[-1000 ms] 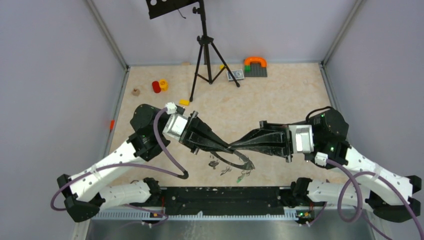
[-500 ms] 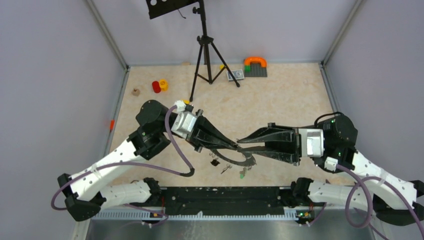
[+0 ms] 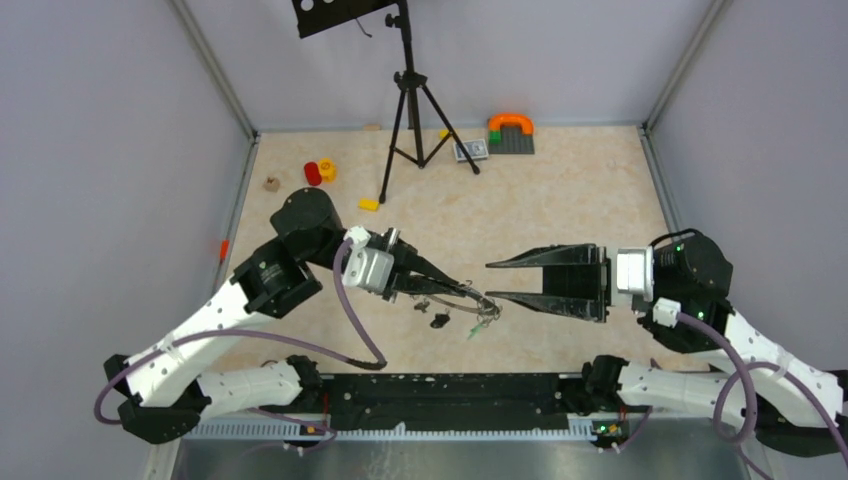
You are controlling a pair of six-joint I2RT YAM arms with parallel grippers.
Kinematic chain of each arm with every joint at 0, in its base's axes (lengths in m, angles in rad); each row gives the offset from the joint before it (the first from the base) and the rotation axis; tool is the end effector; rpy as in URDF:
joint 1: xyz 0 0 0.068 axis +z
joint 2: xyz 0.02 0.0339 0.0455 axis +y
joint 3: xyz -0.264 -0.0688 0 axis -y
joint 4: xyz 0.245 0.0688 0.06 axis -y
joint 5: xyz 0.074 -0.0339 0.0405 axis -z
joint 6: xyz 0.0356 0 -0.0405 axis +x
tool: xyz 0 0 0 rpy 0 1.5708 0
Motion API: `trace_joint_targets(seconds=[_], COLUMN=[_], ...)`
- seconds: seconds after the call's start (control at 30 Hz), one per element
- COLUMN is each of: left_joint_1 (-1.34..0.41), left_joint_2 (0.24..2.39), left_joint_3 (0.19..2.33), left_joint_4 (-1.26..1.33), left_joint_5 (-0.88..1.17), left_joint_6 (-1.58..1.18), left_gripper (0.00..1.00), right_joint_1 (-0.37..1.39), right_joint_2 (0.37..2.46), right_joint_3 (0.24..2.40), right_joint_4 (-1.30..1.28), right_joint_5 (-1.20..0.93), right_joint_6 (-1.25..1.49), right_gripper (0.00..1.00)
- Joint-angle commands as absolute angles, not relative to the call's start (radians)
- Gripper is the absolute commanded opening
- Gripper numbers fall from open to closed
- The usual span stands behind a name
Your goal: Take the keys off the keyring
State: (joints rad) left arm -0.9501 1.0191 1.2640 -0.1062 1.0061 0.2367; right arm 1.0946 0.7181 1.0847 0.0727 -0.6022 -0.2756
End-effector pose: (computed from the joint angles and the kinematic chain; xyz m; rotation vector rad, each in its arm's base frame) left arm 0.0901 -0.1777 0.4688 1.5011 0.6587 -1.2704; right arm 0.0380 0.1176 0.4750 -1.1642 0.5351 1.0496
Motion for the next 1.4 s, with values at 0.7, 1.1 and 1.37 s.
trace_joint_targets(seconds=[0.7,1.1,1.37], left_joint_1=[-0.964,-0.969,-0.971], left_joint_2=[1.032,1.022,1.016], left_joint_3=[1.508,1.502,1.496], left_joint_4=[-0.834,-0.839,-0.839], left_joint_5=[0.861,0.855,0.836], left_joint_6=[0.901,0.907,0.908], left_gripper=[0.00,0.00,0.00], right_joint_1=[1.090,1.090,1.089], right_joint_2=[0.843,0.849,0.870], right_joint_3=[1.135,1.142,1.183], right_joint_4=[-0.098,-0.160,-0.272], right_joint_5=[-0.542,-0.609,-0.711], right_joint_6=[-0.340,-0.341,-0.329], right_gripper=[0.36,0.36,0.36])
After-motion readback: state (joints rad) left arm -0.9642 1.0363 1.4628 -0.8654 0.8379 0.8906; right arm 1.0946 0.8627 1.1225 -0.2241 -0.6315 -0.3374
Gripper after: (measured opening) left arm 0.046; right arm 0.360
